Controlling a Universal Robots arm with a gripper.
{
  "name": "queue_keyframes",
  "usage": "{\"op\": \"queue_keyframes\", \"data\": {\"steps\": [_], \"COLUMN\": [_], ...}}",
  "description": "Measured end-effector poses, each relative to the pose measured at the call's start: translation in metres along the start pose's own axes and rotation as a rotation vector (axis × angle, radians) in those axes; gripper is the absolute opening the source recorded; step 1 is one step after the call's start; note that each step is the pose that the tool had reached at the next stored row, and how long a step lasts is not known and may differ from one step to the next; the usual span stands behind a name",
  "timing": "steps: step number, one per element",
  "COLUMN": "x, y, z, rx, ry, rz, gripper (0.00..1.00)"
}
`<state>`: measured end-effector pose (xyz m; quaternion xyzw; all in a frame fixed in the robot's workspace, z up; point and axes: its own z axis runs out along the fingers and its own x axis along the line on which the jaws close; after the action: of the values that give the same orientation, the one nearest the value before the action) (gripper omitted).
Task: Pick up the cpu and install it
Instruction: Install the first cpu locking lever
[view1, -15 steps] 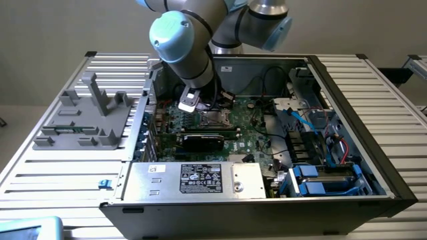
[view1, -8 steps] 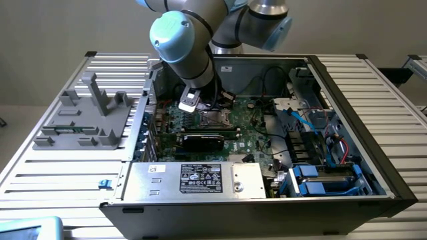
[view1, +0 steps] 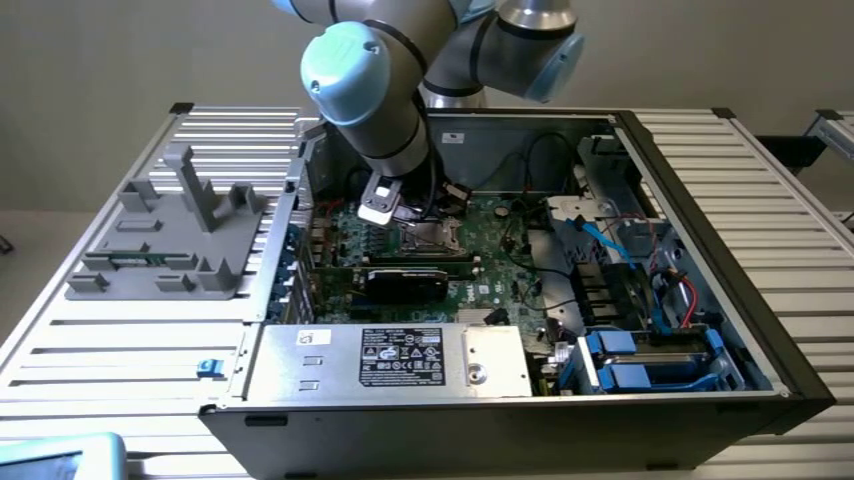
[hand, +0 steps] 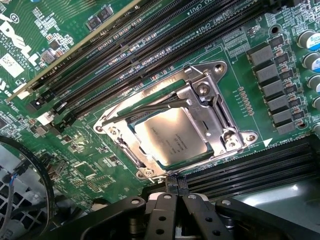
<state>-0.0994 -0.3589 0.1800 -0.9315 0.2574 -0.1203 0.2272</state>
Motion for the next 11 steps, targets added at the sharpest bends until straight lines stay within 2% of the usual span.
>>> {"op": "queue_keyframes", "data": {"steps": [11], "x": [-0.0019], "y": [0.0010], "z": [-0.0008], "rx": [-0.0001], "ry": [-0.0001], "rz": [0.000], "gripper": [0.11]}}
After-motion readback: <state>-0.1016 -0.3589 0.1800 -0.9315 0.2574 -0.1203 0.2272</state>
